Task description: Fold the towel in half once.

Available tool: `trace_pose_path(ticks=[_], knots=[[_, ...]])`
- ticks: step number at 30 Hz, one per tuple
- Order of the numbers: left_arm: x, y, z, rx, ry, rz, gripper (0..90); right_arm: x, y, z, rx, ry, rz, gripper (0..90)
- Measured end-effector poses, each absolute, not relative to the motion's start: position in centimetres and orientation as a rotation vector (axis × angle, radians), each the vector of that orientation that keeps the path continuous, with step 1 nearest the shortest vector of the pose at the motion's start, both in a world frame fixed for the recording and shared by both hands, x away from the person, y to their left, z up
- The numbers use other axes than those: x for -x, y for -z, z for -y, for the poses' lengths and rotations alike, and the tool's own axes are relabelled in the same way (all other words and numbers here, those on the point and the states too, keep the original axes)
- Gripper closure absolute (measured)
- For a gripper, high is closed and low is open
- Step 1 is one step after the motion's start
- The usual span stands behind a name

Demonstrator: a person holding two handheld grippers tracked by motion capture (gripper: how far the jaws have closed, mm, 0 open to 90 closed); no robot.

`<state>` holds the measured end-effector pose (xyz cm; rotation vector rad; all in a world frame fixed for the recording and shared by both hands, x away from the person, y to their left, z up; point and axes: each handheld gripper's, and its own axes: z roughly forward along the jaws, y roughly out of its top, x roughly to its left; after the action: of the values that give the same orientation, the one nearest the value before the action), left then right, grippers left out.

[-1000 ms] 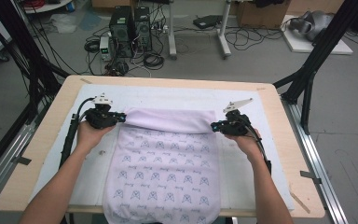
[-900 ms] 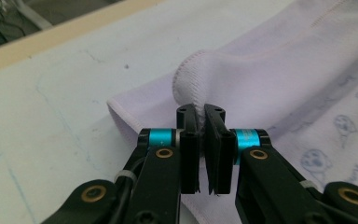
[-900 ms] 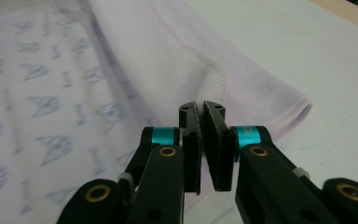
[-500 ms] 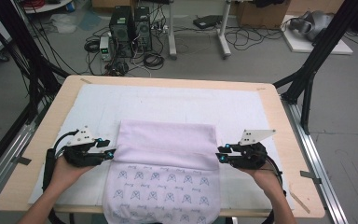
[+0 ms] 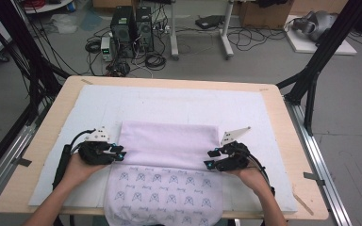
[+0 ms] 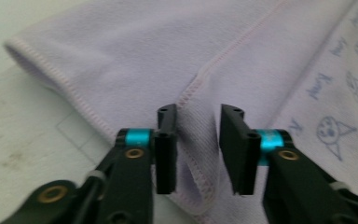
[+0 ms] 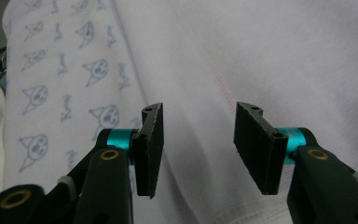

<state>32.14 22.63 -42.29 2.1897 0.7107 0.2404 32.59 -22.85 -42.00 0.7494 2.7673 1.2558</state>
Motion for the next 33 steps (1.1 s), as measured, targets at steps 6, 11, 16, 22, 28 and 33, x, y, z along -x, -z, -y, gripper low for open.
trace_pose_path(ticks=[6,11,16,22,28,33], knots=[[-31.4,42.1,-22.8,-2.179,-0.245,-0.672,85.5,-31.7,42.7,22.5,-0.671,-1.127,-2.779,85.0],[-30.3,41.4,-23.9,-2.118,-0.284,-0.656,85.7,-31.0,41.6,23.0,-0.641,-1.196,-2.708,89.0],[-30.3,41.6,-24.0,-2.137,-0.265,-0.686,65.1,-31.8,41.8,23.9,-0.752,-1.194,-2.697,67.0],[-31.6,42.7,-23.0,-2.197,-0.211,-0.725,52.2,-32.8,42.7,24.1,-0.816,-1.096,-2.714,59.0],[-31.3,42.6,-22.8,-2.209,-0.250,-0.676,83.0,-32.2,42.6,23.8,-0.699,-1.079,-2.764,83.2],[-29.7,41.1,-23.6,-2.123,-0.316,-0.651,84.8,-31.0,41.5,23.8,-0.631,-1.139,-2.716,84.7]])
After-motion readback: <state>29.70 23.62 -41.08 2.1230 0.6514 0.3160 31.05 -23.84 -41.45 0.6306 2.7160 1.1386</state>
